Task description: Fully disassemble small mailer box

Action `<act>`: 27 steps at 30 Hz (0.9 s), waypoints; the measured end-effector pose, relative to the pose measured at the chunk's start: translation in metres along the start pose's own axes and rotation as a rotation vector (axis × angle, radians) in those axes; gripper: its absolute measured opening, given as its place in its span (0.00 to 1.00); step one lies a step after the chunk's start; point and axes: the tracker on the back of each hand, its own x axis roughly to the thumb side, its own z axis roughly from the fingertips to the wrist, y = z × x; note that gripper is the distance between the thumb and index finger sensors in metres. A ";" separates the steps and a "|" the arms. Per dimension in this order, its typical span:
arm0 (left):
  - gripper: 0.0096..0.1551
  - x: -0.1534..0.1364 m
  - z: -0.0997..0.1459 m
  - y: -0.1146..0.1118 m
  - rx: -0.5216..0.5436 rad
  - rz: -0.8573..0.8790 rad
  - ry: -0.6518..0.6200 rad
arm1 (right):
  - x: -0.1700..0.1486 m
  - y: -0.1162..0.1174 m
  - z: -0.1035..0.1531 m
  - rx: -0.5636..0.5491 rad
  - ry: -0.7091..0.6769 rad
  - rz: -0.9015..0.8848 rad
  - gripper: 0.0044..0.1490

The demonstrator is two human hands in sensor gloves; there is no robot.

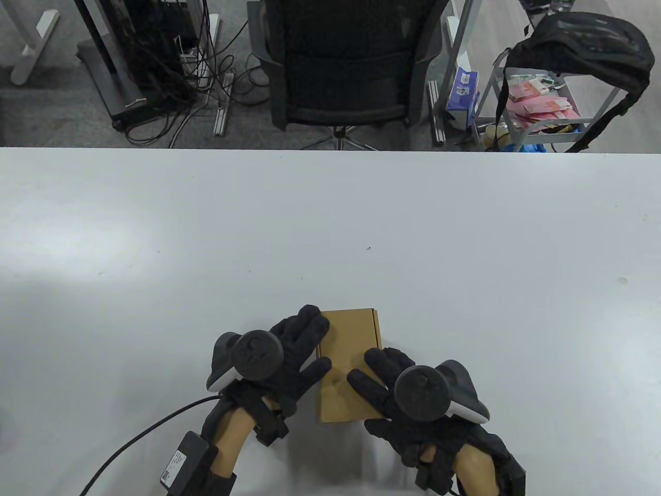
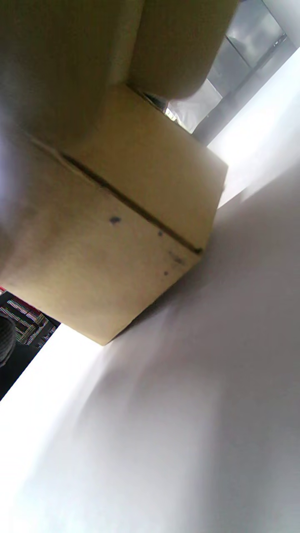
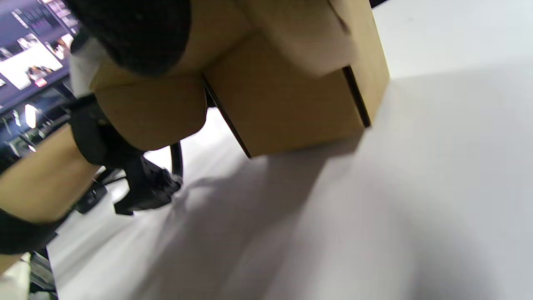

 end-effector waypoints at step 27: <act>0.41 0.000 0.004 -0.007 -0.046 -0.040 0.039 | 0.061 0.022 -0.016 -0.558 0.122 0.682 0.44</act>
